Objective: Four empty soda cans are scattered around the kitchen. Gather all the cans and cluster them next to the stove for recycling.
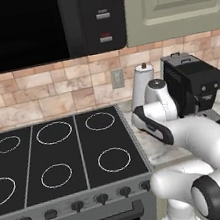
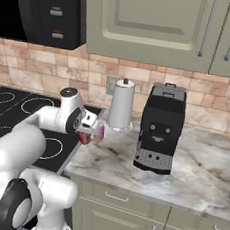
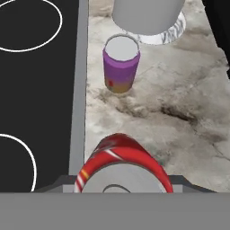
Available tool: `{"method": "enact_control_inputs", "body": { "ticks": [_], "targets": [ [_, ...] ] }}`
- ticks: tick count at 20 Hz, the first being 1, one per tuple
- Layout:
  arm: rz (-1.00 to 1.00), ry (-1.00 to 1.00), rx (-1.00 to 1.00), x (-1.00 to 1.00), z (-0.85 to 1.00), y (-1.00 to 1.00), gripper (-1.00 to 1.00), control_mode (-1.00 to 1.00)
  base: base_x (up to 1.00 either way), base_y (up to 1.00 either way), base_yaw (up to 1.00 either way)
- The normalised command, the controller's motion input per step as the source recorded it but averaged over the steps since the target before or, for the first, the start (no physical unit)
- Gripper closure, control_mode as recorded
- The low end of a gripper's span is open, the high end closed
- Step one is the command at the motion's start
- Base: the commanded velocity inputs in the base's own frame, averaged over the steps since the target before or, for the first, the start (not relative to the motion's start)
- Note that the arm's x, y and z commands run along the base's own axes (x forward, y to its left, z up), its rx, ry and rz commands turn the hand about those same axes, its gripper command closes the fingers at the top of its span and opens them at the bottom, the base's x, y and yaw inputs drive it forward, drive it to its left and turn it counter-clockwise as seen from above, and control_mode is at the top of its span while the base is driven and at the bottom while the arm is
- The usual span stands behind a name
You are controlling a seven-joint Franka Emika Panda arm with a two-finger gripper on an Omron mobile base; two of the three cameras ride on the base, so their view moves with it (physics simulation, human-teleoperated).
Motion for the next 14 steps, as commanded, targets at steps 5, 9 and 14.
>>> {"method": "enact_control_inputs", "body": {
  "ticks": [5, 9, 14],
  "targets": [
    [0.04, 0.0, 0.0, 0.3, -0.23, -0.03, 1.0, -1.0, 0.0, 0.0, 0.0],
    [0.09, 0.01, 0.0, 0.19, -0.32, 0.0, 1.0, -1.0, 0.0, 0.0, 0.0],
    [0.07, -0.01, 0.0, 0.17, -0.26, -0.01, 1.0, -1.0, 0.0, 0.0, 0.0]
  ]
}}
